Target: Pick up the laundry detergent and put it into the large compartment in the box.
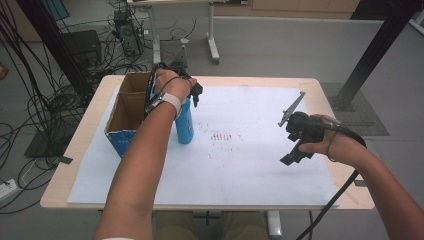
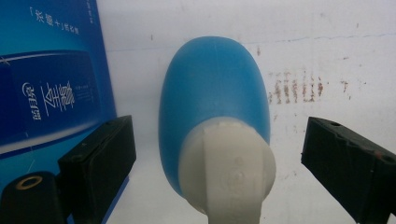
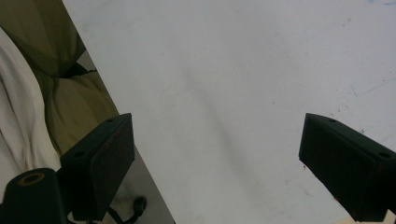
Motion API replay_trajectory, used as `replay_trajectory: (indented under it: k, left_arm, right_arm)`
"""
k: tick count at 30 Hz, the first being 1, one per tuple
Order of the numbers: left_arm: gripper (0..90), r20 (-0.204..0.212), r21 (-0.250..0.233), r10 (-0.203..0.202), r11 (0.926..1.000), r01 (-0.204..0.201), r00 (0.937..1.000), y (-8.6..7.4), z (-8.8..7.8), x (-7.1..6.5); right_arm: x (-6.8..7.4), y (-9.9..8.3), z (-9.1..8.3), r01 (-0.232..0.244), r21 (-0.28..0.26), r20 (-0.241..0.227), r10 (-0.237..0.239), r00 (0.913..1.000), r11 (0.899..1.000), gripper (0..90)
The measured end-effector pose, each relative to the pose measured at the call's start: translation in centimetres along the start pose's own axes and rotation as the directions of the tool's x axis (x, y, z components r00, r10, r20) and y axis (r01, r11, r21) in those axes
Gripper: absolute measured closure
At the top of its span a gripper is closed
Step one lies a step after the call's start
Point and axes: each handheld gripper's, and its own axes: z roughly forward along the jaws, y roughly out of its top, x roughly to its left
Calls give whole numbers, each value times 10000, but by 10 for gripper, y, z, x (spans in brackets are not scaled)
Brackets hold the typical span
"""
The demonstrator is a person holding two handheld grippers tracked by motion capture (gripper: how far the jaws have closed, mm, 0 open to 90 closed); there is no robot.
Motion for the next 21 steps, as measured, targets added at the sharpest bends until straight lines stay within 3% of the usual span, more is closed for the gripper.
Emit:
replay_trajectory:
  k: [21]
  left_arm:
    - [103,22,-48,-55,10000,55,10000,0,-1,2]
  right_arm:
    - [-1,0,0,0,21,-15,1,10000,10000,106]
